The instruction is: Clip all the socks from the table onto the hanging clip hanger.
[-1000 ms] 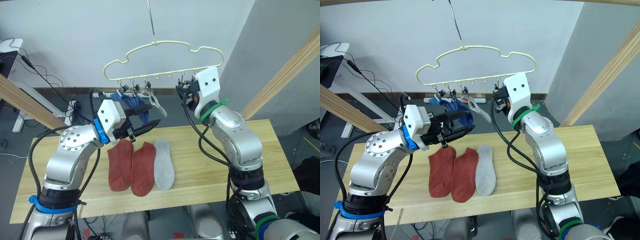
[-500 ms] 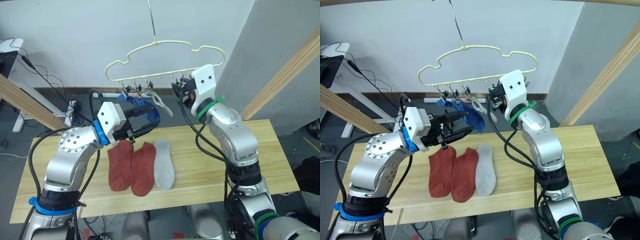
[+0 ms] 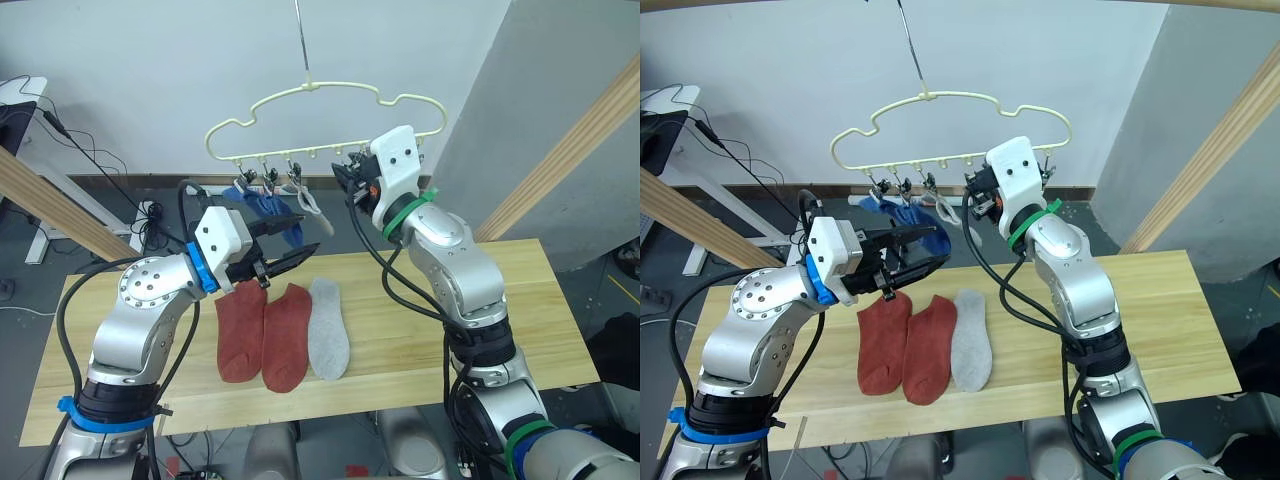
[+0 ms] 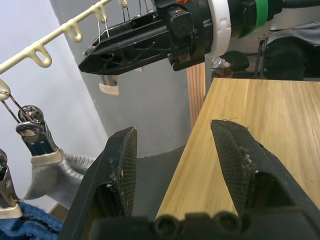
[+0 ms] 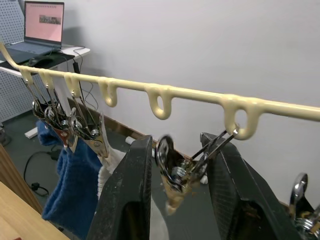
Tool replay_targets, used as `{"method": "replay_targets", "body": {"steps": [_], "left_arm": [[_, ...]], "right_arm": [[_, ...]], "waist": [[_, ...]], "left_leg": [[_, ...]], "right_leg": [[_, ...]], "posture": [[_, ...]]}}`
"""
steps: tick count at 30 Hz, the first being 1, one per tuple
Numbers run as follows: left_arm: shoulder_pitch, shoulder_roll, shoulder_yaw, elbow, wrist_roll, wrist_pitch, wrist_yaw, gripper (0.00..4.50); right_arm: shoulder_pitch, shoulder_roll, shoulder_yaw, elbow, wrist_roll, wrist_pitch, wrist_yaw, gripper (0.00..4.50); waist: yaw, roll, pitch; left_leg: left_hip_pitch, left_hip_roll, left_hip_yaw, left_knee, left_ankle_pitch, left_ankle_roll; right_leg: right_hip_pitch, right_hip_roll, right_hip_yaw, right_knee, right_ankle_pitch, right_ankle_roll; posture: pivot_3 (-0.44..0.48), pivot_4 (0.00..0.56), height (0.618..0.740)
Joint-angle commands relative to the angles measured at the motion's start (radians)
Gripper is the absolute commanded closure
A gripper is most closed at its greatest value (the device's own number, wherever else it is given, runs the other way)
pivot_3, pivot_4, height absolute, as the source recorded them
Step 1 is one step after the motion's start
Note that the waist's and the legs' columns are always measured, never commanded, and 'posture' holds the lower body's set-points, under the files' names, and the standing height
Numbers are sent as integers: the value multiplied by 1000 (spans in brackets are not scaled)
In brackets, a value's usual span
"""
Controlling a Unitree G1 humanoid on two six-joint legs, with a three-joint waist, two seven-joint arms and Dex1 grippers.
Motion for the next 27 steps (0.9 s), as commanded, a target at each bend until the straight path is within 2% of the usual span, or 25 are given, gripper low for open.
{"method": "replay_targets", "body": {"steps": [1,27], "left_arm": [[8,-2,-2,-38,3,-19,-1,1921],[14,-5,-9,-60,7,-2,12,1921]], "right_arm": [[-20,8,-5,-17,10,-30,-5,2927],[-16,35,-35,-13,39,-23,-32,2927]], "waist": [[0,0,0],[0,0,0]], "left_leg": [[0,0,0,0,0,0],[0,0,0,0,0,0]], "right_leg": [[0,0,0,0,0,0],[0,0,0,1,0,0]], "posture": [[-178,278,733],[-177,284,733]]}}
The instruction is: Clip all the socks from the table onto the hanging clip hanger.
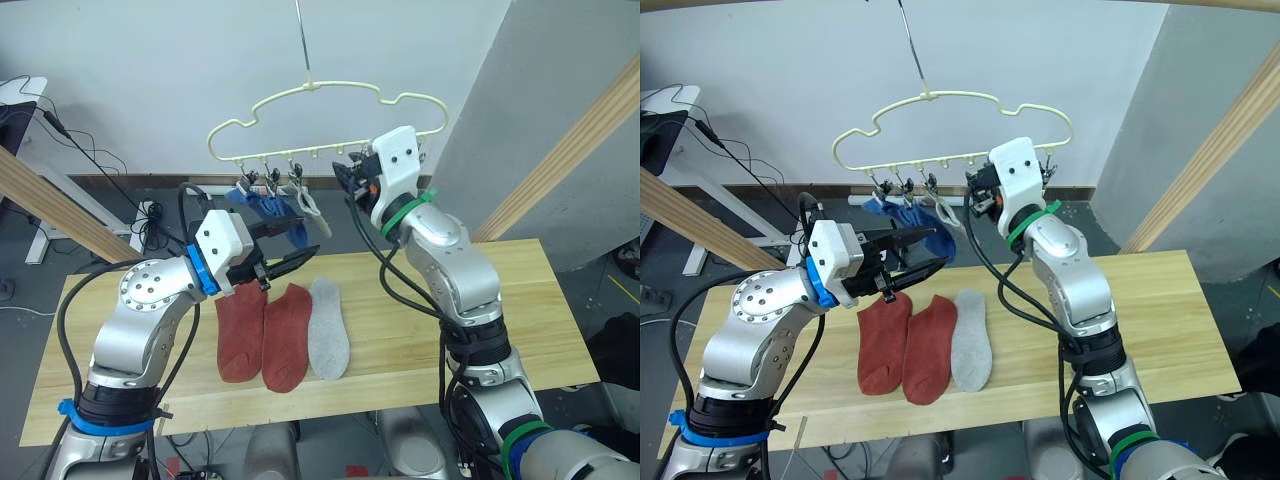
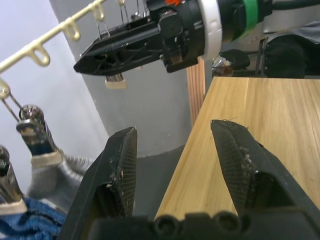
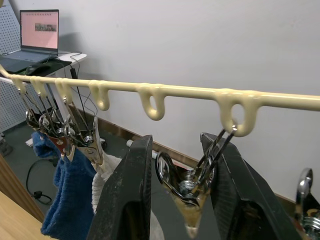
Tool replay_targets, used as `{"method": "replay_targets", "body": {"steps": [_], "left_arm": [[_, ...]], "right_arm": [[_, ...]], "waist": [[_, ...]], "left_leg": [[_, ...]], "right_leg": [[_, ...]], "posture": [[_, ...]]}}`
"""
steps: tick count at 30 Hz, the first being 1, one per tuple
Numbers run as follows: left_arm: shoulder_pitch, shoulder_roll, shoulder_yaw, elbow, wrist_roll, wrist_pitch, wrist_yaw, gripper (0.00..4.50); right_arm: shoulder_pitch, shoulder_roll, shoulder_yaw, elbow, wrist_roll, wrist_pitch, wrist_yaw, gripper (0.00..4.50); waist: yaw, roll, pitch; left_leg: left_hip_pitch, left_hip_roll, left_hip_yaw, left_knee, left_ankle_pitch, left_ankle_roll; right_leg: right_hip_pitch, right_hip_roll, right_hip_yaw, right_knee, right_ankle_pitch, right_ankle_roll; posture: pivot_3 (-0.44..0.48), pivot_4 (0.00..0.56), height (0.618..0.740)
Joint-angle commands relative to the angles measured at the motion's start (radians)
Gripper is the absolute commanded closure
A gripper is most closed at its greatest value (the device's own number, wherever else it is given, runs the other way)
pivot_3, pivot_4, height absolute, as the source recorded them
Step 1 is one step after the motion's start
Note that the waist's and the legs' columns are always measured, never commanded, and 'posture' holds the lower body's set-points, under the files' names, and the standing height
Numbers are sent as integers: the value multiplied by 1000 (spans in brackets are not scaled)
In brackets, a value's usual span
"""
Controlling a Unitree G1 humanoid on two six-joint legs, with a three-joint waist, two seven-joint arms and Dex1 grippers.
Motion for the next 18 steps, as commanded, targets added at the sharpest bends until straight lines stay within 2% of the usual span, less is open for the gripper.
{"method": "replay_targets", "body": {"steps": [1,2,9,18], "left_arm": [[7,-3,-7,-42,-1,-3,7,1921],[7,-3,-8,-43,-1,-2,9,1921],[26,-24,-24,-37,45,-22,59,1921],[92,-75,-92,-4,116,-13,108,1921]], "right_arm": [[-17,10,-12,-26,15,-11,-10,2927],[-17,9,-13,-25,17,-10,-11,2927],[-19,15,-27,-20,30,-7,-17,4398],[-28,12,-30,-14,40,-8,-18,4464]], "waist": [[0,0,0],[0,0,0],[0,0,0],[1,0,0]], "left_leg": [[0,0,0,0,0,0],[0,0,0,0,0,0],[0,0,0,0,0,0],[0,0,0,0,0,0]], "right_leg": [[0,0,0,0,0,0],[0,0,0,0,0,0],[0,0,0,0,0,0],[0,0,0,0,0,0]], "posture": [[-176,283,733],[-176,283,733],[-176,283,733],[-177,289,733]]}}
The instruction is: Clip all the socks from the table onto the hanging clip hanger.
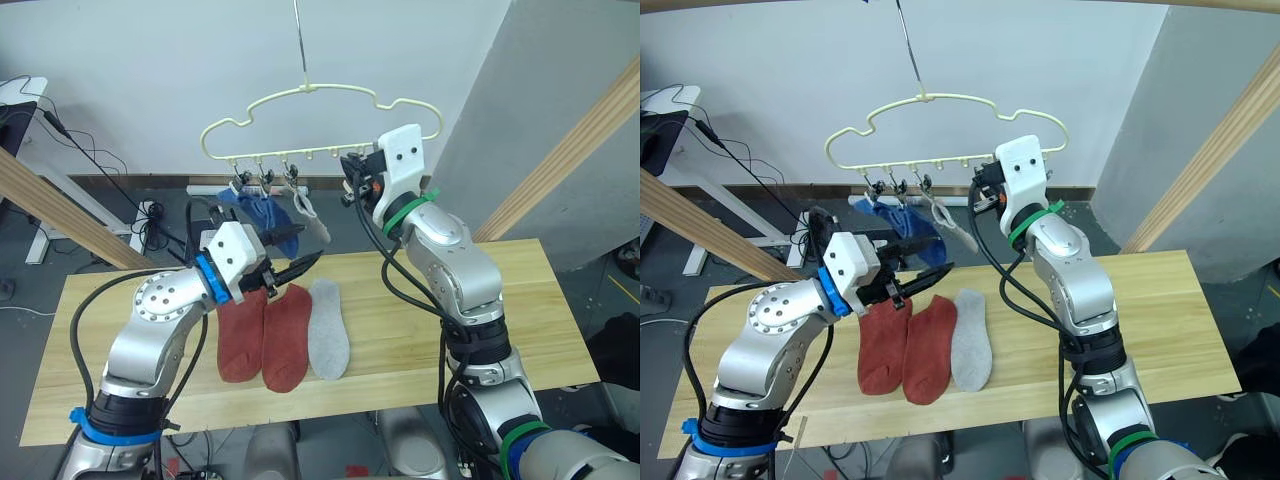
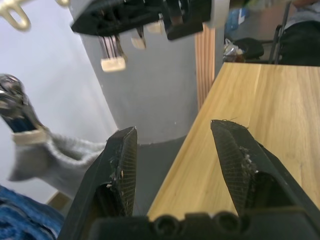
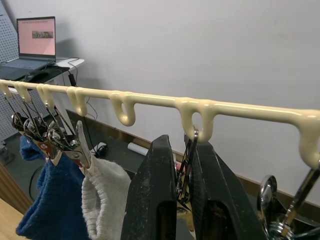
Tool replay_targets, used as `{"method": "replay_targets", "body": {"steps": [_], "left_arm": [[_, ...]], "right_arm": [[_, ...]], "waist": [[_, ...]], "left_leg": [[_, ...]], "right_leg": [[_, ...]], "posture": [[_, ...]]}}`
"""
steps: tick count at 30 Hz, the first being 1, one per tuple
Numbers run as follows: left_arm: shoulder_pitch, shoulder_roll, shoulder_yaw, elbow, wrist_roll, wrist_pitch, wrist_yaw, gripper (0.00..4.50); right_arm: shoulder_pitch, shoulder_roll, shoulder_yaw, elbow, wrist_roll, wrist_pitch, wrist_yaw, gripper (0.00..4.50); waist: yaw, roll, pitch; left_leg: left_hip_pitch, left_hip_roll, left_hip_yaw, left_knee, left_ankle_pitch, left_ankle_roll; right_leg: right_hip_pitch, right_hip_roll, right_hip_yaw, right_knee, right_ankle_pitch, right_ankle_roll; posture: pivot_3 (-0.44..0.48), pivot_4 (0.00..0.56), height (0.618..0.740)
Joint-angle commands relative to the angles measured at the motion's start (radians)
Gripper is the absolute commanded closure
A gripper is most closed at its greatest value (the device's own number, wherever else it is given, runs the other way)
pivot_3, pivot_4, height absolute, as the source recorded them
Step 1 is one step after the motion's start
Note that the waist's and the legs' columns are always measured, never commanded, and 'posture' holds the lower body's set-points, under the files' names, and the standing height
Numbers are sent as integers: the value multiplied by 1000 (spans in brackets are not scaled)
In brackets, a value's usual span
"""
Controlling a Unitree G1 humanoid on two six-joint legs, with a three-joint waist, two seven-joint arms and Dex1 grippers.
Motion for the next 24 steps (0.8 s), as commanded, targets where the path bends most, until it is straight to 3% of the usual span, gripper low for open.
{"method": "replay_targets", "body": {"steps": [1,7,14,22,24], "left_arm": [[39,-51,-63,25,40,-14,37,1578],[45,-166,-147,185,162,-55,146,13],[9,-273,-204,390,294,-68,280,0],[-26,-272,-263,494,389,-45,282,0],[-31,-266,-275,499,403,-41,267,545]], "right_arm": [[-25,5,-10,-17,17,-11,-1,4464],[-23,3,-8,-22,18,-4,-2,4464],[-12,-4,-3,-34,20,9,1,4464],[-9,-6,3,-41,27,17,-1,4464],[-7,-5,3,-43,27,18,-1,4464]], "waist": [[0,0,0],[0,0,0],[-2,0,0],[-2,0,0],[-2,0,0]], "left_leg": [[0,0,0,0,0,0],[0,0,0,0,0,0],[0,0,0,1,0,0],[0,-1,0,1,0,0],[0,-1,0,1,0,0]], "right_leg": [[0,0,0,0,0,0],[0,0,0,0,0,0],[0,0,0,1,0,0],[0,0,0,1,0,0],[0,0,0,1,0,0]], "posture": [[-178,290,733],[-194,296,733],[-201,298,733],[-213,300,733],[-214,298,733]]}}
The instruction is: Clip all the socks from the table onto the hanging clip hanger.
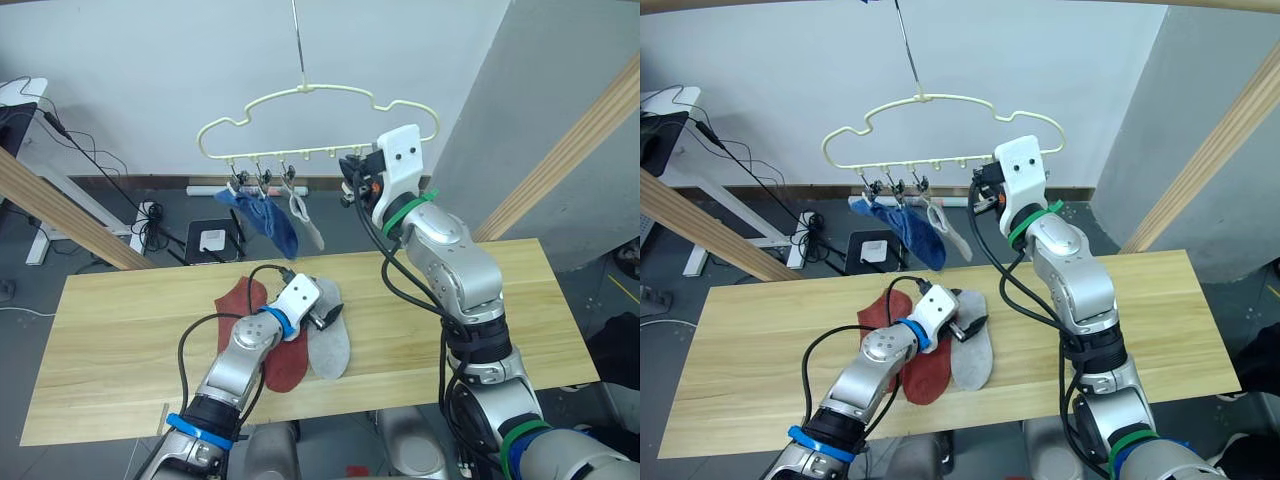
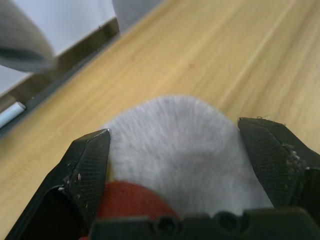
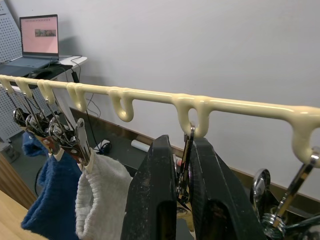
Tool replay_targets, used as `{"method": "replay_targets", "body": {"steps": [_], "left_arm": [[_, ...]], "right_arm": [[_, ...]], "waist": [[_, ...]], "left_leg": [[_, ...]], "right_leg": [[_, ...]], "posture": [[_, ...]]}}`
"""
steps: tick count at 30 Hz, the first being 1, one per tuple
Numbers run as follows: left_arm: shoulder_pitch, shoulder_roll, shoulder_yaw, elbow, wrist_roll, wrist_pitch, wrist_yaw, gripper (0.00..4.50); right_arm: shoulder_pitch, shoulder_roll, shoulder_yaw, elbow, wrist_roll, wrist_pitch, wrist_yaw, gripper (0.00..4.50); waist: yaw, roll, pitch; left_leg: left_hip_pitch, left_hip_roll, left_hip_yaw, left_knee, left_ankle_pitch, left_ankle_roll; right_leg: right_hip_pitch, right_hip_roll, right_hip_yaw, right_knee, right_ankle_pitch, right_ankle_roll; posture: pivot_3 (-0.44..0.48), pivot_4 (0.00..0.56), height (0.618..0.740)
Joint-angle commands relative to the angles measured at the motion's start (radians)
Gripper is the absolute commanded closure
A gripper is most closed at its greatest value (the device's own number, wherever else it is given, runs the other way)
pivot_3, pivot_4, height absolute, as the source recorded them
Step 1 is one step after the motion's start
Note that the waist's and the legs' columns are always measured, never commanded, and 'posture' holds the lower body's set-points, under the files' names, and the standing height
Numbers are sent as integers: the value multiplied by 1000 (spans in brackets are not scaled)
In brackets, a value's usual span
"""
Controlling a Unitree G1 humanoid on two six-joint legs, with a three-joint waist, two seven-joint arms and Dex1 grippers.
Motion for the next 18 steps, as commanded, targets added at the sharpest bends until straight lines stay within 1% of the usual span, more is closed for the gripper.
{"method": "replay_targets", "body": {"steps": [1,3,4,7,8,14,15,18], "left_arm": [[-5,12,-36,0,32,3,-25,787],[-7,20,-43,6,47,9,-29,1371],[-9,23,-44,11,54,8,-29,1528],[-10,27,-44,17,63,4,-34,2259],[-10,27,-43,18,63,1,-36,2596],[0,22,-32,7,59,-61,-34,4293],[5,24,-28,-1,58,-75,-32,4492],[26,32,-6,-50,51,-111,-19,4500]], "right_arm": [[-4,3,1,-45,11,-4,-1,4464],[-4,4,0,-44,12,-3,-2,4464],[-5,5,-1,-44,13,-3,-2,4464],[-5,5,-2,-43,13,-3,-2,4464],[-4,5,-2,-43,13,-3,-3,4464],[-4,4,-3,-45,12,-4,-4,4464],[-4,3,-3,-45,11,-4,-4,4464],[-3,2,-3,-47,10,-4,-5,4464]], "waist": [[0,0,0],[0,0,0],[0,0,0],[0,0,0],[0,0,0],[-1,0,0],[-1,0,0],[-2,0,0]], "left_leg": [[0,0,0,0,0,0],[0,0,0,0,0,0],[0,0,0,0,0,0],[0,0,0,0,0,0],[0,0,0,0,0,0],[0,0,0,0,0,0],[0,0,0,0,0,0],[0,0,0,0,0,0]], "right_leg": [[0,0,0,0,0,0],[0,0,0,0,0,0],[0,0,0,0,0,0],[0,0,0,0,0,0],[0,0,0,0,0,0],[0,0,0,0,0,0],[0,0,0,0,0,0],[0,0,0,0,0,0]], "posture": [[-214,298,733],[-217,296,733],[-217,296,733],[-217,296,733],[-218,293,733],[-224,291,733],[-224,291,733],[-225,290,733]]}}
